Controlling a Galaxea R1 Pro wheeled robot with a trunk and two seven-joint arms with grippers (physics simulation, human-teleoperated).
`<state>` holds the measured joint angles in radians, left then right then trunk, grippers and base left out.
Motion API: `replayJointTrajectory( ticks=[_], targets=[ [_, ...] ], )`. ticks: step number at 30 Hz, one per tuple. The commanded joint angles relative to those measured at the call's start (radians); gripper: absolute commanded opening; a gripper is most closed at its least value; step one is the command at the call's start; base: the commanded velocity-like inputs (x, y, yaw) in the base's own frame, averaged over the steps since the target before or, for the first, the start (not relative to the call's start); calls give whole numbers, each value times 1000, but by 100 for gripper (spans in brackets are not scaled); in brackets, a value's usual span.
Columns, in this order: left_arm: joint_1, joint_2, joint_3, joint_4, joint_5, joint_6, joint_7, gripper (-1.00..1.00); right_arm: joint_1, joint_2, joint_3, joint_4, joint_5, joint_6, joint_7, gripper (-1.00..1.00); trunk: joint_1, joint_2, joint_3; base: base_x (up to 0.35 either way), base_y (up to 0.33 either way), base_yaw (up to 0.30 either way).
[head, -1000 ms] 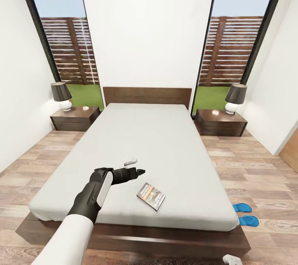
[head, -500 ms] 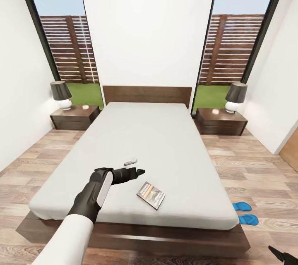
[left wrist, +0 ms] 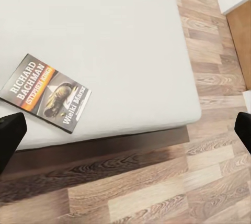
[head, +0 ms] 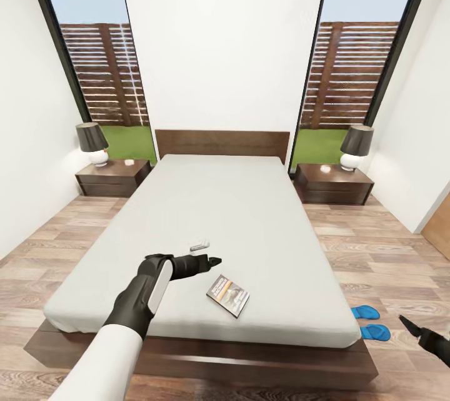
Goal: In the bedroom, move the book from the bed onto either nightstand, and place the two sandals side by side next to the bed.
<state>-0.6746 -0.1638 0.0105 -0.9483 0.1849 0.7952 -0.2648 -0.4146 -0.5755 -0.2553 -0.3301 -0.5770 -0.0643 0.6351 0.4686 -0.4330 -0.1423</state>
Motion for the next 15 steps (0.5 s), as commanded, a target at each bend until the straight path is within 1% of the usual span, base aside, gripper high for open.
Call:
replayJointTrajectory(
  ticks=[1, 7, 15],
  targets=[
    [-1, -1, 0, -1, 4, 6, 0, 100, -1, 0, -1, -47, -6, 1, 6, 100, 1, -2, -2, 0, 0, 0],
    [0, -7, -1, -1, 4, 6, -1, 100, -1, -1, -2, -178, -4, 10, 7, 100, 1, -2, -5, 0, 0, 0],
    [0, -8, -1, 0, 4, 6, -1, 100, -1, -2, -4, -188, -3, 13, 5, 100, 1, -2, -17, 0, 0, 0]
  ],
)
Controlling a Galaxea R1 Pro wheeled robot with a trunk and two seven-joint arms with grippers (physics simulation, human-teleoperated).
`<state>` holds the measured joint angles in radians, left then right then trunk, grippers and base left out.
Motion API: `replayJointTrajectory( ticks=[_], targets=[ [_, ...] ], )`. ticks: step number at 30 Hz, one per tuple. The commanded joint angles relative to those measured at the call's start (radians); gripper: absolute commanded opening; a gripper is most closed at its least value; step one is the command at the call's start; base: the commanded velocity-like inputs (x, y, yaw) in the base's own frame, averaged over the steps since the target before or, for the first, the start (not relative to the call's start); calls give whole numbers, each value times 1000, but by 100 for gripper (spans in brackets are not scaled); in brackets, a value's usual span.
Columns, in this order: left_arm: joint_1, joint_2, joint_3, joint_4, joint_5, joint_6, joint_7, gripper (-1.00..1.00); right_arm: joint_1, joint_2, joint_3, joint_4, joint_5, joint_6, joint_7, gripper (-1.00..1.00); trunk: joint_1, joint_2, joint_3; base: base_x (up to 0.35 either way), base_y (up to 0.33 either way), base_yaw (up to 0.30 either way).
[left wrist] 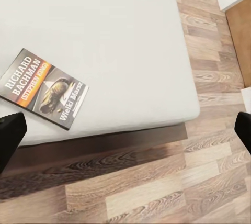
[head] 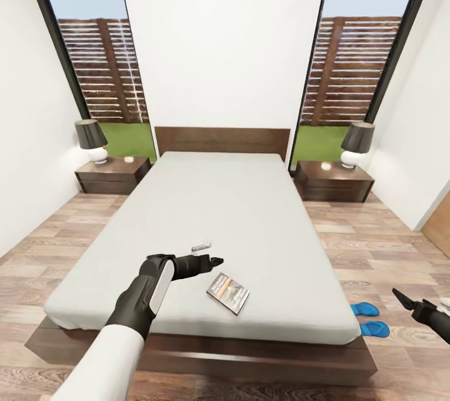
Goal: In the bedroom, move the book from the bed onto either nightstand, and place the two sandals side by side next to the bed.
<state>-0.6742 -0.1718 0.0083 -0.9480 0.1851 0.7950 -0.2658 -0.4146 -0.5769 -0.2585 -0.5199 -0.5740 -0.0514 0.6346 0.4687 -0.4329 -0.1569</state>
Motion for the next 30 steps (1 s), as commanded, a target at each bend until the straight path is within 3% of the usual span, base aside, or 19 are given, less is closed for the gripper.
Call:
replayJointTrajectory(
  ticks=[1, 24, 30],
  targets=[
    [-1, 0, 1, -1, 4, 6, 0, 100, -1, 0, -1, 2, -6, -1, 5, 100, 1, -2, -4, 0, 0, 0],
    [1, -2, 1, -1, 4, 4, 0, 100, -1, -1, -1, -2, -6, -1, 5, 100, 1, -2, -40, 1, 0, 0],
    [1, -2, 1, -1, 5, 4, 0, 100, -1, -1, -1, -2, -6, -2, 5, 100, 1, -2, -49, 141, -105, 0]
  ],
)
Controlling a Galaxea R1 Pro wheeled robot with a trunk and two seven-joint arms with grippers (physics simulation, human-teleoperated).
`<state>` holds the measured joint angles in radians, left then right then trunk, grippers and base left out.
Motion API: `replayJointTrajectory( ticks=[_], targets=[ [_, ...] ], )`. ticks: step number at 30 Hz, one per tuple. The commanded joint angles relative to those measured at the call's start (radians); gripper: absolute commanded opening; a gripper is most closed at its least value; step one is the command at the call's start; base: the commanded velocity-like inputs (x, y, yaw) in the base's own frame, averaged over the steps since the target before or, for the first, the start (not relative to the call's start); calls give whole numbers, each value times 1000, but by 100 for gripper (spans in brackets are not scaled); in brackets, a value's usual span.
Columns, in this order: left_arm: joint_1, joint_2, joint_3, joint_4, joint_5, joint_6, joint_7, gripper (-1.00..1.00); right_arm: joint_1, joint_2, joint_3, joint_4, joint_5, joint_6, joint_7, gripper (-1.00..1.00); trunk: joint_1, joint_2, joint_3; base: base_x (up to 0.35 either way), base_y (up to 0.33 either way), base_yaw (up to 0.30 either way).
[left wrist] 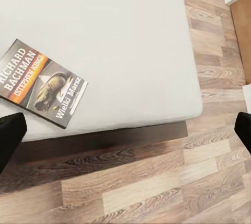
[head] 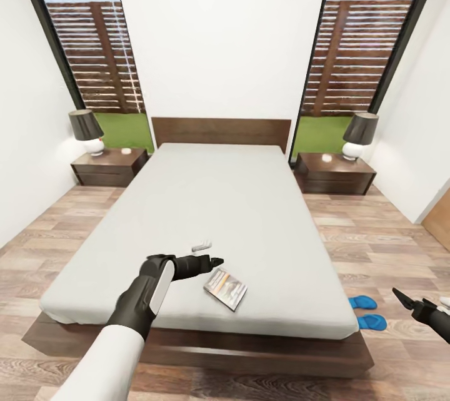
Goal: In the bedroom, move the book from the bed onto either nightstand, and place the two sandals side by side next to the bed.
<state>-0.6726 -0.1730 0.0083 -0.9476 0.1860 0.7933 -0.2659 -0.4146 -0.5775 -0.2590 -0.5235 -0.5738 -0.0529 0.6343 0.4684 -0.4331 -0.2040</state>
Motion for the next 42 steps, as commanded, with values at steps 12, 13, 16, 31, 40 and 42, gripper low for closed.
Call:
replayJointTrajectory(
  ticks=[12, 13, 16, 31, 40, 42],
  targets=[
    [0, 0, 1, -2, 4, 6, 1, 100, -1, 1, 0, 2, -6, -2, 5, 100, 1, -2, -21, 48, -20, 0],
    [0, 0, 1, -2, 4, 6, 1, 100, -1, 1, 0, 2, -6, -2, 5, 100, 1, -2, -22, 213, -1, 0],
    [1, 0, 1, -2, 4, 6, 1, 100, -1, 1, 0, 2, -6, -2, 5, 100, 1, -2, -27, 271, 0, 0],
    [1, 0, 1, -2, 4, 6, 1, 100, -1, 3, 1, 2, -6, -5, 4, 100, 1, -2, -49, 146, 0, 0],
    [1, 0, 1, -2, 4, 6, 1, 100, -1, 7, 1, 2, -6, -7, 4, 100, 1, -2, -53, 2, 0, 0],
    [1, 0, 1, -2, 4, 6, 1, 100, -1, 7, 2, 2, -6, -8, 4, 100, 1, -2, -56, 0, 0, 0]
  ],
)
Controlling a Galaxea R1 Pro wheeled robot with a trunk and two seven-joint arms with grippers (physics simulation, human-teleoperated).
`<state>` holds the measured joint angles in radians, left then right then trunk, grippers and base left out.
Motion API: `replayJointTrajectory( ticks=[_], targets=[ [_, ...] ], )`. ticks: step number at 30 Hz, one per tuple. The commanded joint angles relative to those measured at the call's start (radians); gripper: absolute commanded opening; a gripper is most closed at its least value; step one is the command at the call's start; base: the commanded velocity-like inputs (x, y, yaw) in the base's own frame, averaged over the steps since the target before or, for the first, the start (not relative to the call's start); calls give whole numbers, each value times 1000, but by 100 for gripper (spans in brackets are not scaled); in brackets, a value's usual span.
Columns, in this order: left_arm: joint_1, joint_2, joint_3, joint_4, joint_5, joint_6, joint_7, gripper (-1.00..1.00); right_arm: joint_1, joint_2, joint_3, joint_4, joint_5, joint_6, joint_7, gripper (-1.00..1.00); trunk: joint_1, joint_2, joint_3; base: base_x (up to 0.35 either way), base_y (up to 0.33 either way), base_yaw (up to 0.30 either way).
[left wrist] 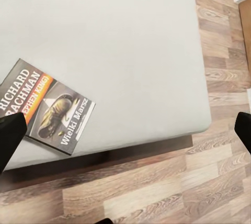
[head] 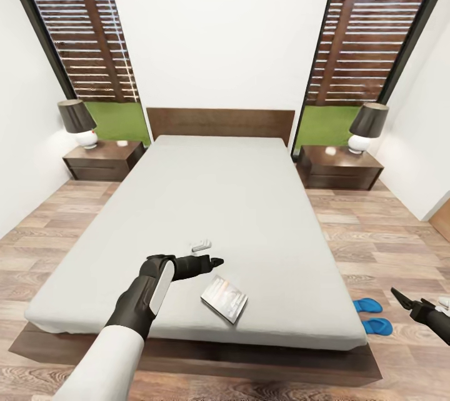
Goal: In the bedroom, move the book from the bed onto either nightstand, and place the two sandals side by side next to the bed.
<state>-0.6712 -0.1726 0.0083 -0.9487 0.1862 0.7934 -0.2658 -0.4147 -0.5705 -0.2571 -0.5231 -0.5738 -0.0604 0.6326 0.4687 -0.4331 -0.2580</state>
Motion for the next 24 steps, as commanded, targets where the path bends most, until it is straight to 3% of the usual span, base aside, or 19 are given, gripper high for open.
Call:
replayJointTrajectory(
  ticks=[1, 24],
  targets=[
    [-1, 0, 1, -1, 4, 6, 0, 100, -1, 0, 0, 2, -6, 0, 6, 100, 0, -2, -3, 0, 0, 0],
    [-1, 0, 1, 0, 4, 6, 0, 100, -1, 0, 0, 2, -6, -1, 6, 100, 0, -2, -39, 0, 0, 0]
  ],
)
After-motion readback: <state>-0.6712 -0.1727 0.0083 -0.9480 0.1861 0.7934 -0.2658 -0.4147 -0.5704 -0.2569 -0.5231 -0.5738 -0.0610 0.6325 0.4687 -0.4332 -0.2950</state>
